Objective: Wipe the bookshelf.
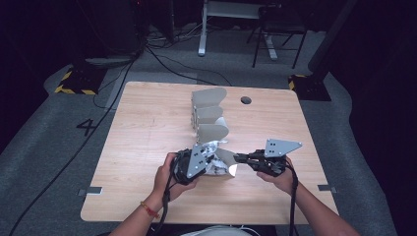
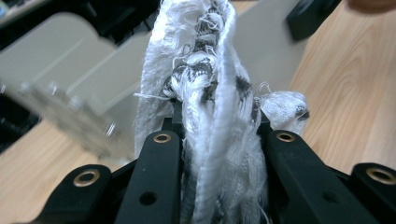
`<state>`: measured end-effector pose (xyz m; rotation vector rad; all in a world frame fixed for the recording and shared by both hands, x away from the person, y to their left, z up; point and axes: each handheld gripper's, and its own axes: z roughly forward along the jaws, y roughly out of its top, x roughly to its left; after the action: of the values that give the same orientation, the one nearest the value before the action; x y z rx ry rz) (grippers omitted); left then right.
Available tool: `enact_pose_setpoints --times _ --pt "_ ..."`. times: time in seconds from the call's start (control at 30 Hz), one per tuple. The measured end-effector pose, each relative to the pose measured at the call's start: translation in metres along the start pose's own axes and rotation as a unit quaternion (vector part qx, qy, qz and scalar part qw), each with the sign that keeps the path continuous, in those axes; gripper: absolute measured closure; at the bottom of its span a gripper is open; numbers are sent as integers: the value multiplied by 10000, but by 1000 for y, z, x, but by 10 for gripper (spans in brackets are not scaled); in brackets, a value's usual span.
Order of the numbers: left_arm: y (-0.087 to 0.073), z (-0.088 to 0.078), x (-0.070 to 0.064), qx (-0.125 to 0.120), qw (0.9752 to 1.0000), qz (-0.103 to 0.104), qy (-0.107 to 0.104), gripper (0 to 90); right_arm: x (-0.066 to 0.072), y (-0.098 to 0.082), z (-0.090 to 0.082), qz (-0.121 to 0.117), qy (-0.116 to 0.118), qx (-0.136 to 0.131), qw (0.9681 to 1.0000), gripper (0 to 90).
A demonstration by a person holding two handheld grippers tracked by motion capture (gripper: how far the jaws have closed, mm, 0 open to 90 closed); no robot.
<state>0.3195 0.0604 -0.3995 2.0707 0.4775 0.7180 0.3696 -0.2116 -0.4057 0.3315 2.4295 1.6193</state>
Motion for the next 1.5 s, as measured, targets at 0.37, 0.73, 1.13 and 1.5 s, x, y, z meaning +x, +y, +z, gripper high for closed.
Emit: enact_pose_setpoints --times 0.37,0.73,1.13,1.5 --pt "11 39 -38 -22 9978 500 -439 737 -1 -1 -1 46 -52 -25 10000 900" --pt "-25 55 -34 819 9932 621 -552 738 -1 -1 -2 71 -25 -15 10000 900" --pt "-46 9 17 623 9974 -300 207 738 -2 -1 -1 64 -13 -8 10000 900" --pt "2 -14 19 -346 9984 -210 396 737 -2 0 0 81 -17 -2 10000 900"
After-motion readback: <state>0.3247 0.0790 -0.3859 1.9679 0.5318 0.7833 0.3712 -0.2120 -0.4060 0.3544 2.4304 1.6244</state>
